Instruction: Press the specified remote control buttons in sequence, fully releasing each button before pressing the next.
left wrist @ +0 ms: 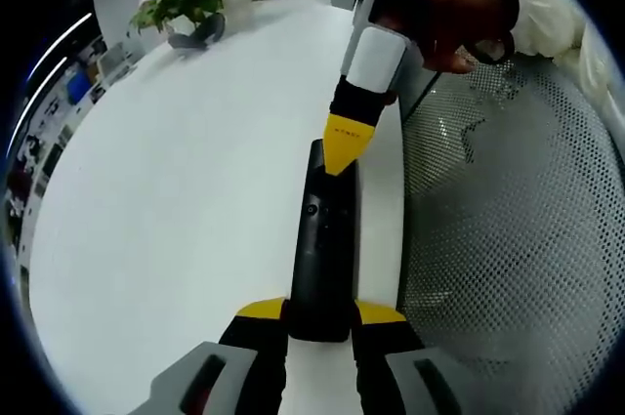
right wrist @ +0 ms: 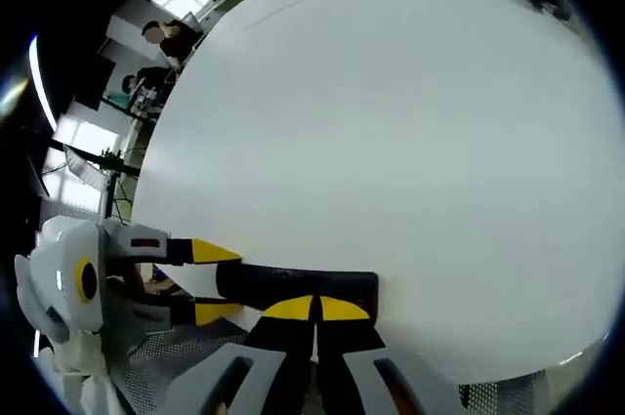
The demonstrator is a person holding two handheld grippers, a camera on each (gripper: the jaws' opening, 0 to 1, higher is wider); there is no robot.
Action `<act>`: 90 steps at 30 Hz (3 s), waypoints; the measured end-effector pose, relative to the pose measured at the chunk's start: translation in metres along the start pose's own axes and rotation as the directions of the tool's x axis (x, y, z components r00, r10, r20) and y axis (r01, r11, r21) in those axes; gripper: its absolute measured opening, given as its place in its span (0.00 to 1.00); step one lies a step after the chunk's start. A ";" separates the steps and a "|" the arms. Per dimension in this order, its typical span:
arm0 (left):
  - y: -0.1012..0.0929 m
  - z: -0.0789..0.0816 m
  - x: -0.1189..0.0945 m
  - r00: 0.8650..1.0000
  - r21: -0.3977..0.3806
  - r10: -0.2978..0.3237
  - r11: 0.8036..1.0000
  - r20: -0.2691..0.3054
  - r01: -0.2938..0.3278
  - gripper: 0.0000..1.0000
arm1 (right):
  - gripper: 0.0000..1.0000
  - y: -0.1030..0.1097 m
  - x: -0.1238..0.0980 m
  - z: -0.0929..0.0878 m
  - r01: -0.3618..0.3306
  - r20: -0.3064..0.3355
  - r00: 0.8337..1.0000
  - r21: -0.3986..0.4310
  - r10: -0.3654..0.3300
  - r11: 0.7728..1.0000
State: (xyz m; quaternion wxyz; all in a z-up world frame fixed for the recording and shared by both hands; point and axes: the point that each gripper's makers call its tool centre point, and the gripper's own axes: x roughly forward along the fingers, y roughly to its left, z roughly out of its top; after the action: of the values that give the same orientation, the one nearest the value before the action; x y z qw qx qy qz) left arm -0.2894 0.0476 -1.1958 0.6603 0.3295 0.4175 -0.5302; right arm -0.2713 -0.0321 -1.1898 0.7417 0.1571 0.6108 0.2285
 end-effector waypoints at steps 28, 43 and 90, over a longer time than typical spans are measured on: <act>0.000 0.001 0.000 1.000 0.002 -0.005 1.000 -0.007 0.005 0.25 | 0.00 0.009 0.000 0.012 0.034 0.002 0.999 -0.090 -0.034 0.995; -0.001 0.000 -0.002 1.000 0.005 -0.005 1.000 -0.016 0.005 0.25 | 0.00 0.012 0.006 0.009 0.070 -0.022 0.997 -0.177 -0.075 0.982; -0.001 0.002 -0.001 1.000 0.007 -0.002 1.000 -0.018 0.002 0.25 | 0.00 0.024 0.002 0.001 -0.054 -0.074 0.996 -0.125 0.045 0.991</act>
State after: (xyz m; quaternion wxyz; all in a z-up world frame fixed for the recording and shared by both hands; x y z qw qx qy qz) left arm -0.2902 0.0462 -1.1946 0.6548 0.3361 0.4218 -0.5295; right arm -0.2735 -0.0104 -1.1789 0.7220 0.1167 0.6168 0.2908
